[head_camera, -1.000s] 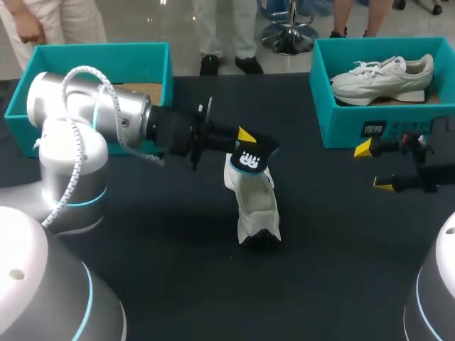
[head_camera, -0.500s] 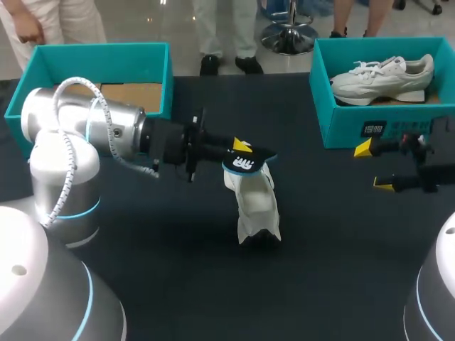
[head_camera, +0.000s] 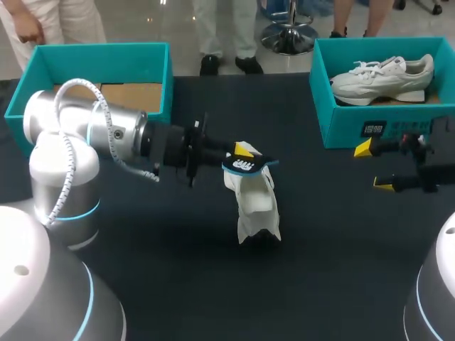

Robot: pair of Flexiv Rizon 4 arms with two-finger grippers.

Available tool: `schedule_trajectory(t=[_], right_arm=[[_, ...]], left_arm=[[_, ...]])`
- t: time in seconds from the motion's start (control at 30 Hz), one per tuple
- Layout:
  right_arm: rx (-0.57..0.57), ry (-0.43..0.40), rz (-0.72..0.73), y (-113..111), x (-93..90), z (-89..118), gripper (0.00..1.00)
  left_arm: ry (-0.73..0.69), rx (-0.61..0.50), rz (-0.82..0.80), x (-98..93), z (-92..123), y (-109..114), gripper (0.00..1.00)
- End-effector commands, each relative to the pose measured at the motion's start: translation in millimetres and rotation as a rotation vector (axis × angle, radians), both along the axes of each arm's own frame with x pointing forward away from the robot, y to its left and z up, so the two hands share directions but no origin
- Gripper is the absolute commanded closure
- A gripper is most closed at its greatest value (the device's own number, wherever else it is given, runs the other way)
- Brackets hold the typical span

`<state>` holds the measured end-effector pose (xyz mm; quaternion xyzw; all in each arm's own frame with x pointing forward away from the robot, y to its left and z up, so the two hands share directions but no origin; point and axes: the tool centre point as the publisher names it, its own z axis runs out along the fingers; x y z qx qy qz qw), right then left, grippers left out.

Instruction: Take the shoe out of the shoebox, open the shoe tongue, remove and reinsert the insole, then place the shoe into the shoebox

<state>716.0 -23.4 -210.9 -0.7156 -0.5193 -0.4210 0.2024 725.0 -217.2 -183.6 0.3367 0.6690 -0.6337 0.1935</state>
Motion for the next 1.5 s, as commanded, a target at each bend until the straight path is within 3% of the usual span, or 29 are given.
schedule_trajectory(t=[0.03, 0.37, 0.8, 1.37, 1.5], right_arm=[[-0.005, 0.002, -0.003, 1.4, -0.8, -0.1, 0.0], [-0.005, 0.002, -0.003, 1.4, -0.8, -0.1, 0.0], [-0.005, 0.002, -0.003, 1.4, -0.8, -0.1, 0.0], [-0.005, 0.002, -0.003, 1.4, -0.8, -0.1, 0.0], [-0.005, 0.002, -0.003, 1.4, -0.8, -0.1, 0.0]], left_arm=[[0.038, -0.006, -0.001, -11.8, 0.8, 5.1, 1.0], [0.132, -0.03, -0.013, -26.5, -17.3, 6.1, 1.0], [0.163, -0.111, -0.031, -25.1, -52.7, -4.4, 1.0], [0.161, -0.103, -0.029, -26.6, -52.2, -3.4, 1.0], [0.144, -0.074, -0.013, -17.2, -53.2, 1.9, 1.0]])
